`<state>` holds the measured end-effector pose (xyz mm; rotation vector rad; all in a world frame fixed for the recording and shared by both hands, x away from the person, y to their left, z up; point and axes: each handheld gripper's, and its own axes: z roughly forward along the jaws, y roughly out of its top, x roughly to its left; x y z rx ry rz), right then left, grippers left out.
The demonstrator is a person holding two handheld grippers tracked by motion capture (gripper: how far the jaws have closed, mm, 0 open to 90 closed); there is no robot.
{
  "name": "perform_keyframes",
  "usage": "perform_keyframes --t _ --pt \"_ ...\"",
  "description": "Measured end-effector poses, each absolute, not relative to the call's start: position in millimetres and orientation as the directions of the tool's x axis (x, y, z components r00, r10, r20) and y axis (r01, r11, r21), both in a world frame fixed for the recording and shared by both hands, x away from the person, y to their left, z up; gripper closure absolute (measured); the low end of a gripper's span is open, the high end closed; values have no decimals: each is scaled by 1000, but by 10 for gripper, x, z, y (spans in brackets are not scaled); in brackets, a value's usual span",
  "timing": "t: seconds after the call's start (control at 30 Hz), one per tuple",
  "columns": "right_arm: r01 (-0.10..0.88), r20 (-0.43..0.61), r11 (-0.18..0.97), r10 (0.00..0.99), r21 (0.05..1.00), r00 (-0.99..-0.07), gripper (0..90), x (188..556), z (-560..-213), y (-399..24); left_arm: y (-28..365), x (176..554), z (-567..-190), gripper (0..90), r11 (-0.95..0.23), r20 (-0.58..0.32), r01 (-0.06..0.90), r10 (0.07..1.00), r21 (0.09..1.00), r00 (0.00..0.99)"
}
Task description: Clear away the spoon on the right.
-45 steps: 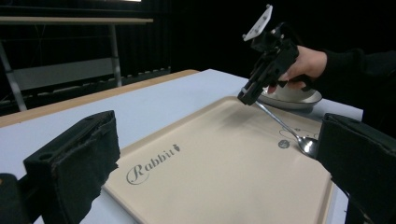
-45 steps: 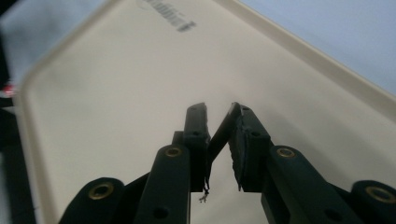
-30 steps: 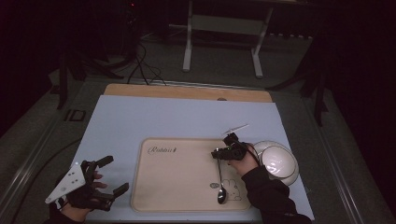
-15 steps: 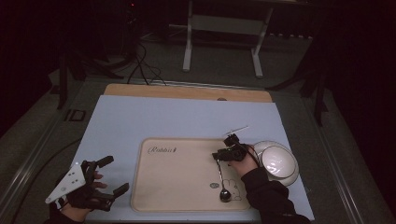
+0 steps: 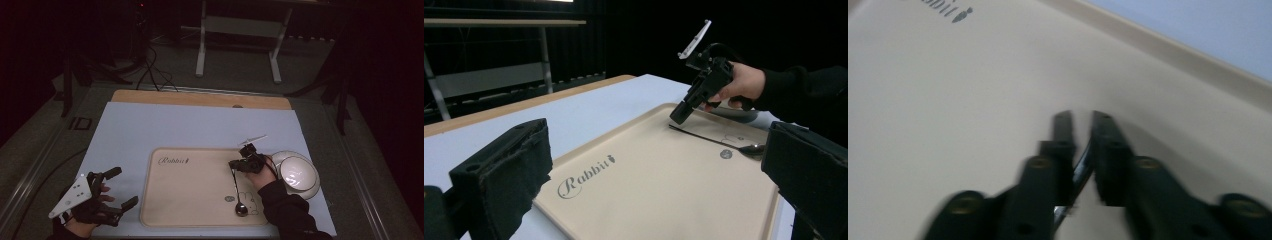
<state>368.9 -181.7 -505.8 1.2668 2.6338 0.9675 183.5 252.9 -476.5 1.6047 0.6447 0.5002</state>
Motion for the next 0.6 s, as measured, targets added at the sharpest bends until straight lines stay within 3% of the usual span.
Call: perform_keyframes --t 0.6 --pt "695 200 477 728 538 -655 898 3723 -5179 -1775 2526 1838 -4767 0 -73 -43 121 659 990 751"
